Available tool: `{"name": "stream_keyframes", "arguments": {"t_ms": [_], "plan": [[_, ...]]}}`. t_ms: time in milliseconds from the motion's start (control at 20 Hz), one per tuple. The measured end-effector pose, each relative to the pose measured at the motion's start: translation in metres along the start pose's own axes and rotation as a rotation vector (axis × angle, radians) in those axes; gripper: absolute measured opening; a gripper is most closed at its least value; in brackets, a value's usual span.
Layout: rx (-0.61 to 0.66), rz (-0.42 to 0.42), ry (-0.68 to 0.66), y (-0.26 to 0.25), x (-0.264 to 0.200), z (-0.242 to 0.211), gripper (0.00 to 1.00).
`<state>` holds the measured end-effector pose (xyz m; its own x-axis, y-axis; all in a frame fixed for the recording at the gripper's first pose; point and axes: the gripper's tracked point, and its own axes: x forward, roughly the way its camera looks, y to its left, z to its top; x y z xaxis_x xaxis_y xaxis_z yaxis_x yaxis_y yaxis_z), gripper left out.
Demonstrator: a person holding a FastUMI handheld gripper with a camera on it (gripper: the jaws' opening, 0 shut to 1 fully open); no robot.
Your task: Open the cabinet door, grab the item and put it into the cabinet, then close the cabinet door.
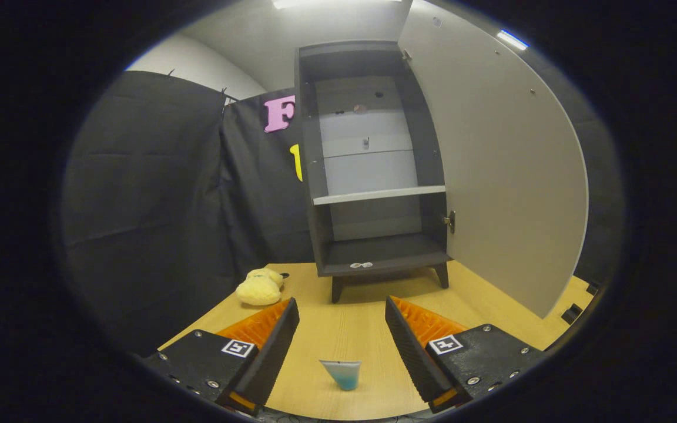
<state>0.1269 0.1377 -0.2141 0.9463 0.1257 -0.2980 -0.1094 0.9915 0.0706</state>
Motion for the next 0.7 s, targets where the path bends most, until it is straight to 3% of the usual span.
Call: {"name": "stream_keyframes", "arguments": {"t_ms": [300, 700], "plan": [[-0.006, 0.007, 0.127, 0.007, 0.010, -0.058, 0.91], [0.007, -0.030, 0.271, 0.003, 0.023, -0.119, 0.81]]}}
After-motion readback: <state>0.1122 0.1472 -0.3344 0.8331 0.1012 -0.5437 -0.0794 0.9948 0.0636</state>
